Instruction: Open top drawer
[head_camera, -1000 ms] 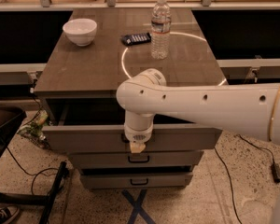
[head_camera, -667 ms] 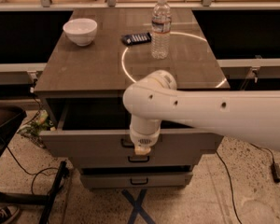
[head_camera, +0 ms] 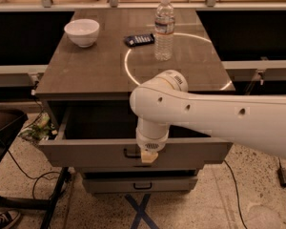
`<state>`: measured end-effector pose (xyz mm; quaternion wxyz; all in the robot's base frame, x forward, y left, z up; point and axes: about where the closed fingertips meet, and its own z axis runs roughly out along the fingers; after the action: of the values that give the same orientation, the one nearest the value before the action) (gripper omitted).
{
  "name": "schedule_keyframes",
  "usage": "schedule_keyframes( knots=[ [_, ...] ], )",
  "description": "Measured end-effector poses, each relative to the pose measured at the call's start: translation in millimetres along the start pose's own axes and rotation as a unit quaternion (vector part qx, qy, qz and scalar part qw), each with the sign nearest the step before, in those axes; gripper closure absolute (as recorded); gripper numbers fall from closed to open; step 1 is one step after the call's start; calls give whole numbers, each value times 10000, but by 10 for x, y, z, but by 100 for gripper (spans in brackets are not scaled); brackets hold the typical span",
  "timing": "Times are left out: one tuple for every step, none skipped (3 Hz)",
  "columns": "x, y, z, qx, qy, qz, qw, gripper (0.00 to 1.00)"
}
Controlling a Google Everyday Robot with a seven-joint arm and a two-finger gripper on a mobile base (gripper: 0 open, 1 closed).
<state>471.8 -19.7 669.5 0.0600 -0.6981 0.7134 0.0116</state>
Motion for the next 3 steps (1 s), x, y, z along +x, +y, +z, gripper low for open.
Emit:
schedule_keyframes(
  knots=[
    [178, -116, -567, 327, 71, 149, 9993, 100],
    [384, -315, -1191, 636, 124, 271, 9975, 100],
    [518, -495, -1507, 831, 150, 321, 9959, 100]
  ],
)
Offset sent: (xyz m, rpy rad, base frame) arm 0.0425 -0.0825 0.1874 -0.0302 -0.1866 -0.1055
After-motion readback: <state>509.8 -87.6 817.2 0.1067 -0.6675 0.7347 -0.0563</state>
